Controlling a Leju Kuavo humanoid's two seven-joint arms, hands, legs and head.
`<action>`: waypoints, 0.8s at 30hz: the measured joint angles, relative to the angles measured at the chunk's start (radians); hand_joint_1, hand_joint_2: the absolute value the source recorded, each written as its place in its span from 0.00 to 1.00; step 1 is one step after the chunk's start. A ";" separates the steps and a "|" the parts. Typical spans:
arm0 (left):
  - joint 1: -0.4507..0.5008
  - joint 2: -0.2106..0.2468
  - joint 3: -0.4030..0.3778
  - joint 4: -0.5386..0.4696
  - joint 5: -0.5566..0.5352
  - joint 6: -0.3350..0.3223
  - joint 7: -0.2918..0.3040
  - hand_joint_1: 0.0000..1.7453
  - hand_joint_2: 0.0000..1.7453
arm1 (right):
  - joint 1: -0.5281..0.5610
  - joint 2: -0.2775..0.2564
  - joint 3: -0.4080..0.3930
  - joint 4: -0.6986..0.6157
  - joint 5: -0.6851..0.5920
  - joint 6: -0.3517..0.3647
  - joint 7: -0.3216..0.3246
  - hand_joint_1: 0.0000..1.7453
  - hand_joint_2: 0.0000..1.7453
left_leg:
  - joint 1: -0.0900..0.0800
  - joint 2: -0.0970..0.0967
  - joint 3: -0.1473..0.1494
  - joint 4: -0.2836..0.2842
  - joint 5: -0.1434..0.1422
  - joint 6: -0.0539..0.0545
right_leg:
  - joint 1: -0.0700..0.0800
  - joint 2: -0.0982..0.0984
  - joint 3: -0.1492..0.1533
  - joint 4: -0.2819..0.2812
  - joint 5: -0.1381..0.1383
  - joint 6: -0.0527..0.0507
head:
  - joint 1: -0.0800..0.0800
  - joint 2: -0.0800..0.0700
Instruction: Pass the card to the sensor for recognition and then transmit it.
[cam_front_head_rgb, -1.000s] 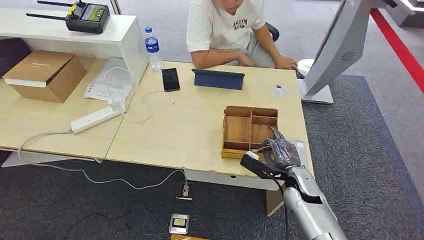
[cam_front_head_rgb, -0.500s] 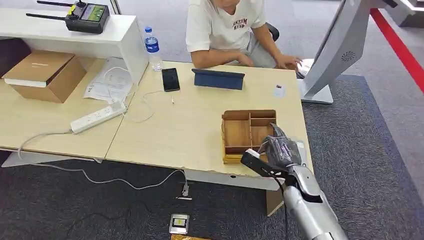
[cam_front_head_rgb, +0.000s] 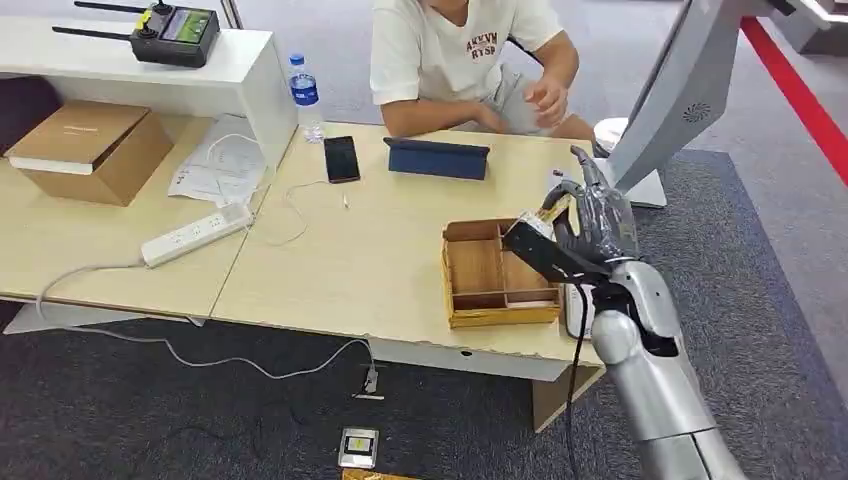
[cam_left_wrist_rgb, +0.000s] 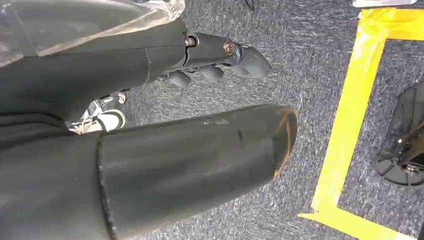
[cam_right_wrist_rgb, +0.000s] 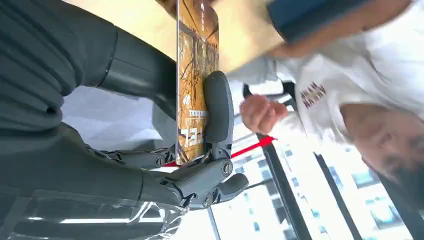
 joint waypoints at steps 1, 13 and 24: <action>0.000 0.000 0.000 0.000 -0.004 0.000 -0.003 0.00 0.00 | -0.012 0.000 -0.002 -0.014 -0.003 0.006 0.000 1.00 1.00 | 0.000 0.000 0.000 0.000 0.000 0.000 | 0.000 0.000 0.000 0.000 0.000 0.000 | 0.000 0.000; -0.002 0.002 -0.017 0.000 -0.054 0.002 -0.052 0.00 0.00 | -0.296 0.000 -0.009 0.253 -0.029 -0.068 -0.106 1.00 1.00 | 0.000 -0.001 -0.001 0.000 0.001 0.000 | 0.000 0.000 0.000 0.001 0.001 0.000 | 0.000 0.000; -0.004 0.004 -0.035 0.000 -0.066 0.005 -0.059 0.00 0.00 | -0.485 0.039 0.015 0.514 0.005 -0.011 -0.054 1.00 1.00 | 0.000 -0.001 -0.002 0.000 0.001 0.000 | 0.000 0.000 -0.001 0.001 0.001 0.000 | 0.000 0.000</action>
